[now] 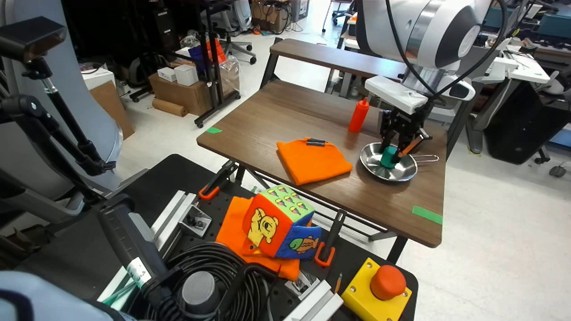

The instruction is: Put the green block on the silver pan

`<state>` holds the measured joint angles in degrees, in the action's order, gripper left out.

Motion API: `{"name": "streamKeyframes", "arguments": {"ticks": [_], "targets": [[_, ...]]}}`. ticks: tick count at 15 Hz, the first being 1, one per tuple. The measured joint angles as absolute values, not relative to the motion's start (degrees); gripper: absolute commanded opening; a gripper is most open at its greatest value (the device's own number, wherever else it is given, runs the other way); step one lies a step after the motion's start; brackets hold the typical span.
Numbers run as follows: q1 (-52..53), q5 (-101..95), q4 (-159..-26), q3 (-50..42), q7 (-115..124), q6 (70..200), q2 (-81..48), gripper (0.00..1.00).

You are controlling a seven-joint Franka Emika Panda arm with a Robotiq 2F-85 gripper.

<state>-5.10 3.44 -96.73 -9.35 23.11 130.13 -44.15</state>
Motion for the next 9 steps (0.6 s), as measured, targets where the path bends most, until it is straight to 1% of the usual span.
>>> {"name": "streamKeyframes", "arguments": {"ticks": [1, 4, 6, 9], "targets": [[-5.0, 3.4, -96.5, -9.5, 23.7, 130.0, -44.3, 0.76], [-5.0, 3.7, -95.8, -9.4, 23.4, 129.1, -44.3, 0.99], [-5.3, 4.0, -95.9, -8.8, 20.7, 128.0, -42.4, 1.00], [-6.4, 4.4, -99.1, -7.9, 13.2, 127.1, -35.1, 1.00]]}}
